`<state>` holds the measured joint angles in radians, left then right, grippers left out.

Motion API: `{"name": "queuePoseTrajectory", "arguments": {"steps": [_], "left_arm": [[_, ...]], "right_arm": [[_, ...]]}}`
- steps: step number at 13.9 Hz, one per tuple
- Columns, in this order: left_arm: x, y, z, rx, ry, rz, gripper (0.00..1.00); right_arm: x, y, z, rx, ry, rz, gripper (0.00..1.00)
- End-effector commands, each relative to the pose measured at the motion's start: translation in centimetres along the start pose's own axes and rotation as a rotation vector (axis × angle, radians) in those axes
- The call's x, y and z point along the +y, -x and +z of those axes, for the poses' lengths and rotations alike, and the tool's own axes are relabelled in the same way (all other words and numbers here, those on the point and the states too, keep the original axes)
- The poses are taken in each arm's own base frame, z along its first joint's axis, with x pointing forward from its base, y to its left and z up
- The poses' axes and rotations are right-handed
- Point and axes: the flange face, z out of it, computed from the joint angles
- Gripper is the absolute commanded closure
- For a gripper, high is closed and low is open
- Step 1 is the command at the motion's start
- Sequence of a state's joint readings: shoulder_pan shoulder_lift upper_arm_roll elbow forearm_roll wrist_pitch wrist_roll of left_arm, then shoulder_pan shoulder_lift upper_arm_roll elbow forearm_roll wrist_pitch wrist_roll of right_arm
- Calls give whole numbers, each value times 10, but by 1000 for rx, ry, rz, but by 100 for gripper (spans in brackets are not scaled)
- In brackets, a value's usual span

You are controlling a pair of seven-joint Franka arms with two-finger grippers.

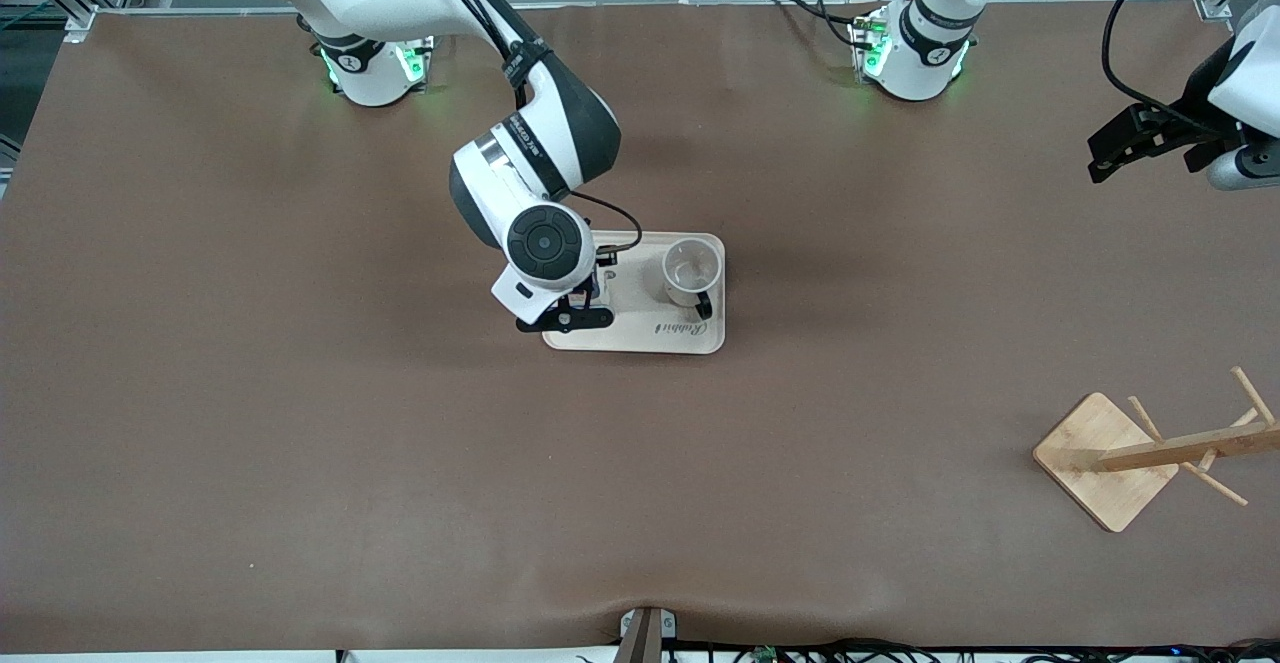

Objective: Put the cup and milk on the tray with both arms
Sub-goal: 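Carry the milk carton to the tray with the right gripper, then lower the carton onto the tray beside the mug with the right gripper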

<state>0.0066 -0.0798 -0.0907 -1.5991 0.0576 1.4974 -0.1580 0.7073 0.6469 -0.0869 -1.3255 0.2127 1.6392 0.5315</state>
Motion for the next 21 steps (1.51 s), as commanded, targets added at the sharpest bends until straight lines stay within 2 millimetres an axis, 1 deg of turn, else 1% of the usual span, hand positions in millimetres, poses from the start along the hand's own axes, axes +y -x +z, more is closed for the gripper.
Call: {"name": "queuePoseTrajectory", "arguments": {"steps": [1, 2, 3, 4, 9, 12, 13, 15, 18, 21], "left_arm": [[-6, 5, -5, 18, 2, 4, 0], [-8, 6, -8, 22, 3, 1, 0], [-13, 6, -10, 23, 3, -9, 0], [-16, 6, -9, 20, 2, -13, 0], [-16, 6, -9, 15, 2, -13, 0], [-17, 6, -11, 18, 2, -12, 0], [-17, 6, -11, 18, 1, -12, 0], [-17, 6, -11, 18, 4, -12, 0], [-16, 6, -11, 18, 7, -9, 0], [-14, 9, -10, -3, 10, -10, 0]], "right_arm": [[-4, -4, 2, 27, 9, 81, 69], [-5, -5, 2, 37, 2, 109, 56], [-4, -6, 6, 33, 5, 130, 23], [-4, -8, 12, 26, 14, 143, 0], [-4, -8, 13, 24, 16, 144, 0], [-4, -8, 9, 29, 10, 147, 0], [-5, -7, 8, 31, 7, 147, 0], [-16, 1, 5, 39, 9, 122, 0], [-22, 5, -9, 62, -10, 114, 0], [-30, 14, -33, 94, -34, 92, 0]]}}
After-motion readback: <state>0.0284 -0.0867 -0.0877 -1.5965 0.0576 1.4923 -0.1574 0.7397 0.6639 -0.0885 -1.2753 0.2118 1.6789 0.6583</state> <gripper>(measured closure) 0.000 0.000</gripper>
